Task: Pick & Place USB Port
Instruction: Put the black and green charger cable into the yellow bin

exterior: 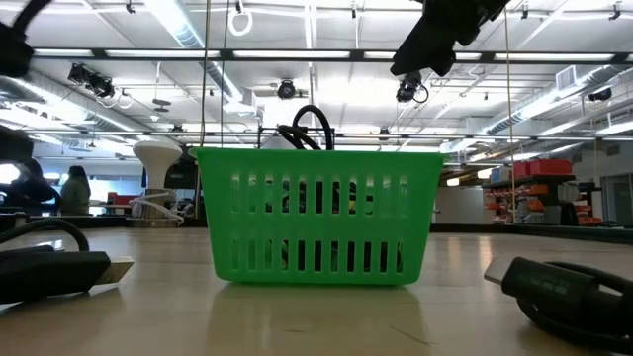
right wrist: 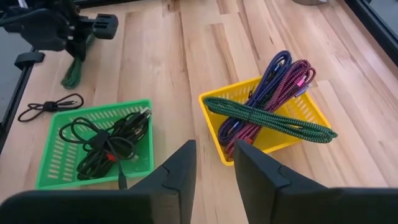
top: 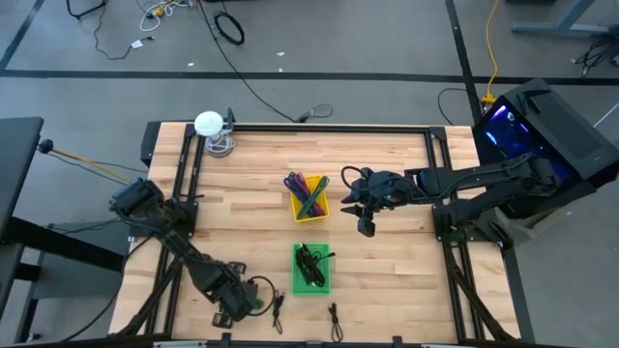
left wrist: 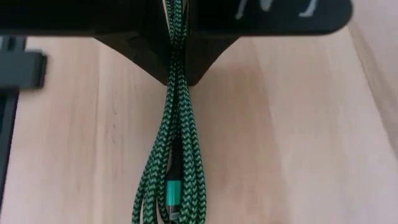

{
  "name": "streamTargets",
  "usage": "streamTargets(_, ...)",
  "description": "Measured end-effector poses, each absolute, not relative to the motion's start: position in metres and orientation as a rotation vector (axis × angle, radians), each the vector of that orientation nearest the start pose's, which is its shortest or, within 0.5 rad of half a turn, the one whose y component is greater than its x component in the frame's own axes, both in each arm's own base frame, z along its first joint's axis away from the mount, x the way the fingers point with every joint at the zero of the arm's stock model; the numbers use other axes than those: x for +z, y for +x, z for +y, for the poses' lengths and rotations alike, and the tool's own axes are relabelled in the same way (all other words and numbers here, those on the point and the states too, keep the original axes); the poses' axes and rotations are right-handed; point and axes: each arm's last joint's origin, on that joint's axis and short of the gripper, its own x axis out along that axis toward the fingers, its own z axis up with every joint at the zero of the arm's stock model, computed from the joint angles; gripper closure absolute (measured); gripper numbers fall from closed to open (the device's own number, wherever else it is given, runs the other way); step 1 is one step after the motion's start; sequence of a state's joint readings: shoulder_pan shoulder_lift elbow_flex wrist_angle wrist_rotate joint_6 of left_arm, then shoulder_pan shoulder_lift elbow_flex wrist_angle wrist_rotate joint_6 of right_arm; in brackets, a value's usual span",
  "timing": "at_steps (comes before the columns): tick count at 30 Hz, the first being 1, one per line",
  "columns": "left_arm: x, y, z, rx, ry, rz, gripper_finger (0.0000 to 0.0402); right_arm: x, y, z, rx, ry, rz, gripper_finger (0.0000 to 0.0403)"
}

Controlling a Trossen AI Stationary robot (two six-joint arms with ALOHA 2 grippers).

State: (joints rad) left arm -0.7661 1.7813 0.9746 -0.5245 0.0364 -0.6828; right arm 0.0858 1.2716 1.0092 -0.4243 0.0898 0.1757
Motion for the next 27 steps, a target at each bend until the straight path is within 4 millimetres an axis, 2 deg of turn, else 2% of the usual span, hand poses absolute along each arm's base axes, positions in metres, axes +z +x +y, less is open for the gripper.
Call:
streamTargets(3, 0.139, 0.229, -0.211, -0.099, -0.152, 1.346, 0.0377, 0.29, 0.269, 0.021, -0.063, 0.109, 0.674, 0.0292)
streamTargets(7, 0.154, 0.24, -0.194, 0.108, -0.189, 1.155, 0.0377, 0.29, 0.269, 0.021, -0.062, 0.11, 0.669, 0.0292)
streamTargets(12, 0.178, 0.25, -0.174, 0.226, -0.224, 0.992, 0.0377, 0.29, 0.269, 0.021, -0.06, 0.111, 0.67, 0.0292)
streamTargets(21, 0.221, 0.27, -0.109, 0.59, -0.25, 0.635, 0.0377, 0.29, 0.27, 0.021, -0.058, 0.111, 0.663, 0.0292)
streamTargets(24, 0.226, 0.283, -0.087, 0.62, -0.231, 0.597, 0.0377, 0.29, 0.269, 0.021, -0.058, 0.111, 0.663, 0.0292)
streamTargets(27, 0.233, 0.3, -0.065, 0.558, -0.256, 0.557, 0.0377, 0.29, 0.27, 0.021, -0.057, 0.111, 0.662, 0.0292)
